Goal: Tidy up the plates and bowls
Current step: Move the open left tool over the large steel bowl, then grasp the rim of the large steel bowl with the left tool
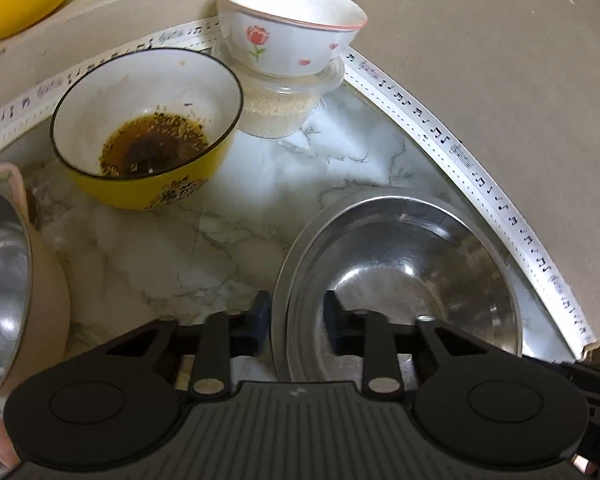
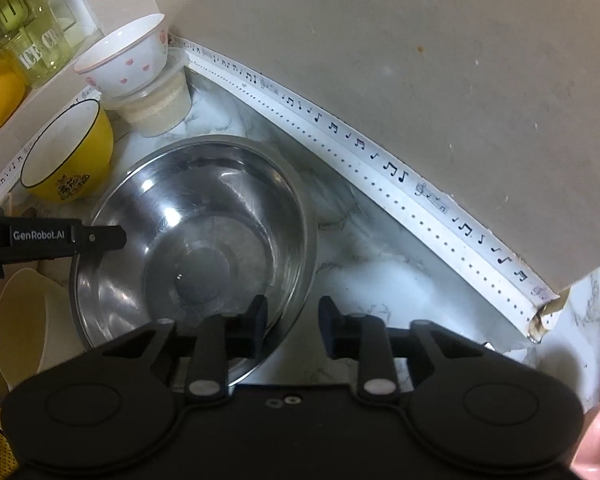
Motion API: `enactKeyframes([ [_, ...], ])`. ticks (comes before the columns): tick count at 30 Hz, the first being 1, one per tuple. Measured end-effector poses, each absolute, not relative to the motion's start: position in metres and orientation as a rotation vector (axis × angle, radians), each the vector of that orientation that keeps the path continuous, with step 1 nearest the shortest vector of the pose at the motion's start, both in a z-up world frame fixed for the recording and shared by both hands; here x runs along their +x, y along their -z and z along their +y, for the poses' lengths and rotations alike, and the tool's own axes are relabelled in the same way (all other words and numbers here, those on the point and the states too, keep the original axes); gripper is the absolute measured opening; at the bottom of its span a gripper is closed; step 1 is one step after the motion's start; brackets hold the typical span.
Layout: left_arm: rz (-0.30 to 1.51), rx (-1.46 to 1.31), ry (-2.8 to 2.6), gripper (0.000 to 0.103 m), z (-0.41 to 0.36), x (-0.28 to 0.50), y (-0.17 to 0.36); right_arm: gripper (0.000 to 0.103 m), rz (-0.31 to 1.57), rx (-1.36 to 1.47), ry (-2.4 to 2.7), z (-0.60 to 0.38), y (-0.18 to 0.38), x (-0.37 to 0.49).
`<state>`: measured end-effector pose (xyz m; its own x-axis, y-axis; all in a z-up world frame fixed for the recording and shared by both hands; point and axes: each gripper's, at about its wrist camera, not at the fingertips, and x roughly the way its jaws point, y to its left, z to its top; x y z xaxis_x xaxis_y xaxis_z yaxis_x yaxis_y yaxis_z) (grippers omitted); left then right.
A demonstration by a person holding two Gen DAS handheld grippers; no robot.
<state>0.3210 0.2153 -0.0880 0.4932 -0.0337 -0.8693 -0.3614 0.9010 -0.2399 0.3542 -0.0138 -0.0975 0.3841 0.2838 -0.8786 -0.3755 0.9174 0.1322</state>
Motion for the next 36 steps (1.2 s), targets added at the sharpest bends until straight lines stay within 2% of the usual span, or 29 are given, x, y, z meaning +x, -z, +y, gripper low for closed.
enactKeyframes([
  [1, 1.044, -0.427, -0.212, 0.016, 0.216, 0.32, 0.089, 0.018, 1.1, -0.087, -0.424, -0.014, 0.097, 0.354],
  [3, 1.045, -0.417, -0.214, 0.014, 0.216, 0.32, 0.091, 0.017, 1.098, -0.08, -0.416, -0.014, 0.097, 0.354],
  [10, 1.016, -0.396, -0.217, 0.013, 0.207, 0.304, 0.075, 0.017, 1.077, -0.058, -0.414, -0.023, 0.088, 0.345],
  [23, 0.952, -0.343, -0.187, 0.013, 0.176, 0.222, 0.017, 0.017, 1.037, -0.06, -0.478, -0.053, 0.045, 0.281],
  [36, 1.018, -0.375, -0.225, 0.013, 0.173, 0.125, 0.03, 0.017, 1.059, -0.141, -0.572, -0.047, 0.045, 0.207],
])
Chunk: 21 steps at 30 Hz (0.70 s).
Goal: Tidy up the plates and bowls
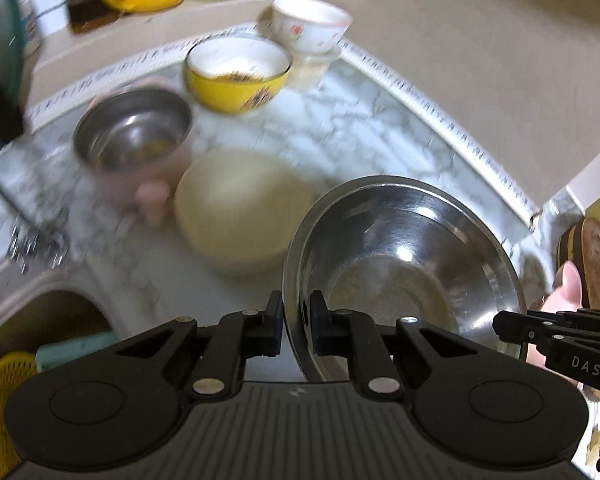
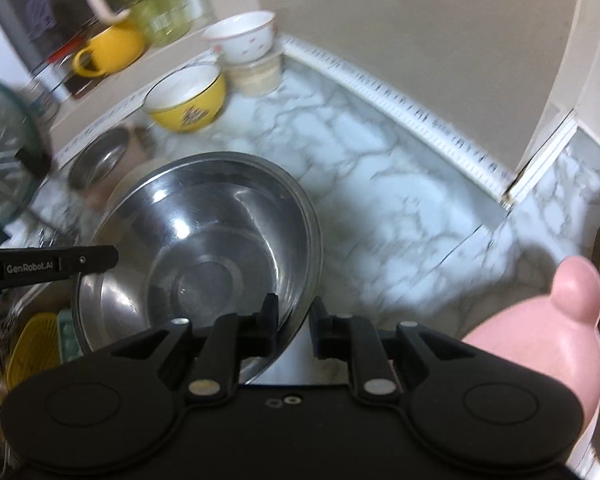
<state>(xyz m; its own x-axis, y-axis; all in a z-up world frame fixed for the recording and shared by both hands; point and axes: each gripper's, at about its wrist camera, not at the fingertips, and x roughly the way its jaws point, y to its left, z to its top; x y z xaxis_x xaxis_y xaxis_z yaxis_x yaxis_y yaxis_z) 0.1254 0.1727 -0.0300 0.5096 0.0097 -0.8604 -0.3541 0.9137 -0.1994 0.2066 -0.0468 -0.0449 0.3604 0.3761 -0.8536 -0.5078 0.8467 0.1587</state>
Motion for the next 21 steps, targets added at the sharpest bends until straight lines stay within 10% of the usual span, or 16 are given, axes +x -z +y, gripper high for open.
enactKeyframes([
  [21, 1.049, -0.301, -0.232, 0.013, 0.137, 0.063, 0.081, 0.018, 1.13, -0.232, -0.602, -0.059, 0.098, 0.142],
])
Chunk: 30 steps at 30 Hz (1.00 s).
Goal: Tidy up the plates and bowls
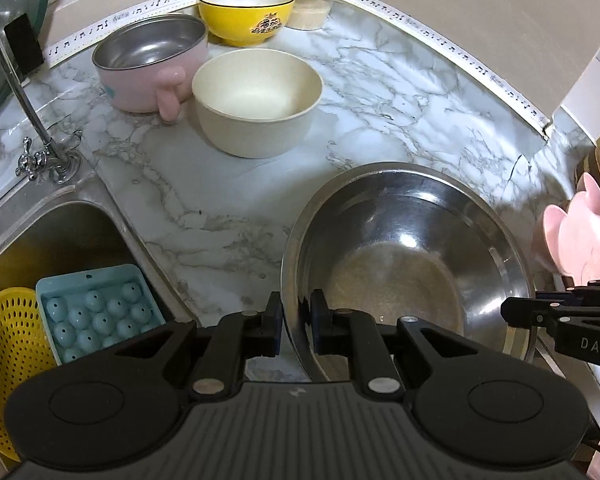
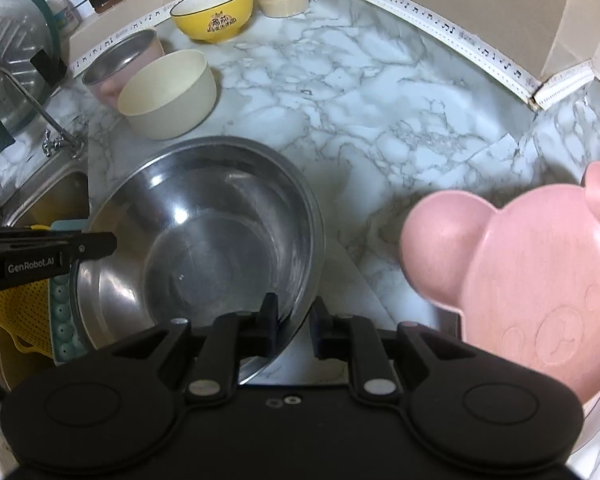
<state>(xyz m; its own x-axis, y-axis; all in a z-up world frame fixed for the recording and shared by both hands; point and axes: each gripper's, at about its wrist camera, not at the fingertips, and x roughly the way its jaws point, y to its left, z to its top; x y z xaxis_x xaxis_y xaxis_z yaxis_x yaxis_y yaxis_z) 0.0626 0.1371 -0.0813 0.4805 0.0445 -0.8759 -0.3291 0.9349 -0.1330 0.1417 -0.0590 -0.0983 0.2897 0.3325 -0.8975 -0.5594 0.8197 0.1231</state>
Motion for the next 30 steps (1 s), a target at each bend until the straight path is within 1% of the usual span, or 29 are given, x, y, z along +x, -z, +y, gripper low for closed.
enactKeyframes([
  [6, 1.044, -0.313, -0.229, 0.013, 0.136, 0.059, 0.084, 0.018, 1.126, -0.225, -0.599, -0.063, 0.101, 0.141],
  [10, 1.044, -0.331, -0.221, 0.013, 0.138, 0.059, 0.084, 0.026, 1.139, -0.226, -0.608, -0.062, 0.102, 0.141],
  [13, 1.062, -0.368, -0.199, 0.013, 0.144, 0.059, 0.086, 0.029, 1.143, -0.228, -0.602, -0.062, 0.102, 0.142],
  [15, 1.07, -0.396, -0.186, 0.013, 0.147, 0.058, 0.088, 0.032, 1.147, -0.22, -0.599, -0.064, 0.1, 0.143],
  [17, 1.073, -0.406, -0.181, 0.013, 0.149, 0.057, 0.087, 0.039, 1.136, -0.221, -0.604, -0.066, 0.096, 0.143],
  [20, 1.071, -0.403, -0.179, 0.013, 0.15, 0.056, 0.084, 0.045, 1.121, -0.219, -0.619, -0.066, 0.088, 0.143],
  [28, 1.046, -0.391, -0.161, 0.014, 0.161, 0.056, 0.069, 0.049, 1.081, -0.22, -0.651, -0.062, 0.067, 0.15],
  [29, 1.038, -0.391, -0.16, 0.014, 0.163, 0.056, 0.066, 0.049, 1.078, -0.217, -0.657, -0.061, 0.065, 0.151],
  [30, 1.032, -0.39, -0.163, 0.017, 0.163, 0.055, 0.064, 0.05, 1.075, -0.216, -0.663, -0.059, 0.063, 0.151],
])
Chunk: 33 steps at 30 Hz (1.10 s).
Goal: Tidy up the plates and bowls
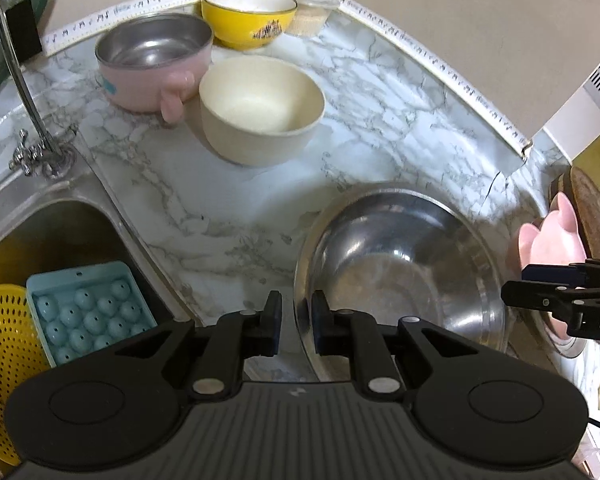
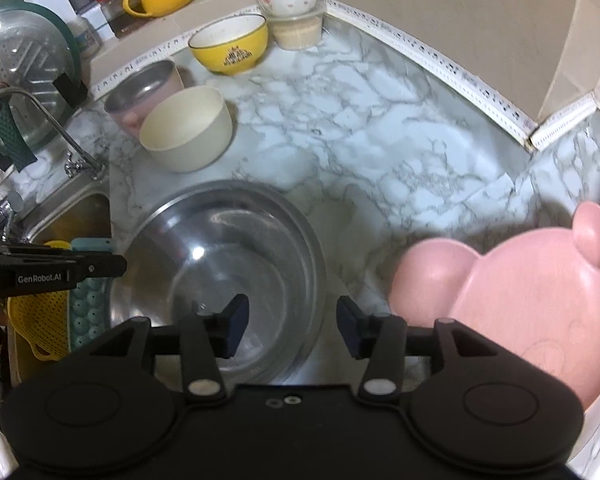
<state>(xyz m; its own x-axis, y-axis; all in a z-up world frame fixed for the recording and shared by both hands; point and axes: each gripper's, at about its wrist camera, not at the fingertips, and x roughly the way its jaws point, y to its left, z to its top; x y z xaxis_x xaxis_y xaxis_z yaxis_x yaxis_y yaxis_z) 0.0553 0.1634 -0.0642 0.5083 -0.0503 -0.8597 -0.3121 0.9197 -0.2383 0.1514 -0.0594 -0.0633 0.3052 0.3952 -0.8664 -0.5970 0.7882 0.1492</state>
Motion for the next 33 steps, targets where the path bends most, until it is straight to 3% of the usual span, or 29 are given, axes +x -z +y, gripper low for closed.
enactKeyframes([
  [2, 1.016, -0.388, -0.168, 0.027, 0.166, 0.055, 0.059, 0.052, 1.068, -0.216, -0.673, -0.057, 0.06, 0.153],
  [4, 0.995, -0.386, -0.178, 0.045, 0.168, 0.055, 0.055, 0.053, 1.066, -0.211, -0.688, -0.053, 0.057, 0.154],
  [5, 0.986, -0.383, -0.183, 0.047, 0.169, 0.055, 0.054, 0.053, 1.068, -0.208, -0.696, -0.051, 0.056, 0.154],
  [21, 0.891, -0.323, -0.258, 0.049, 0.197, 0.07, 0.021, 0.079, 0.986, -0.235, -0.784, -0.007, 0.024, 0.168],
  [25, 0.856, -0.314, -0.302, 0.066, 0.208, 0.07, 0.01, 0.082, 0.954, -0.24, -0.808, 0.009, 0.015, 0.172],
  [29, 0.828, -0.3, -0.35, 0.067, 0.222, 0.072, 0.002, 0.085, 0.922, -0.265, -0.831, 0.029, 0.008, 0.176],
  [33, 0.805, -0.28, -0.429, 0.076, 0.237, 0.075, -0.002, 0.088, 0.895, -0.29, -0.858, 0.053, 0.003, 0.182],
])
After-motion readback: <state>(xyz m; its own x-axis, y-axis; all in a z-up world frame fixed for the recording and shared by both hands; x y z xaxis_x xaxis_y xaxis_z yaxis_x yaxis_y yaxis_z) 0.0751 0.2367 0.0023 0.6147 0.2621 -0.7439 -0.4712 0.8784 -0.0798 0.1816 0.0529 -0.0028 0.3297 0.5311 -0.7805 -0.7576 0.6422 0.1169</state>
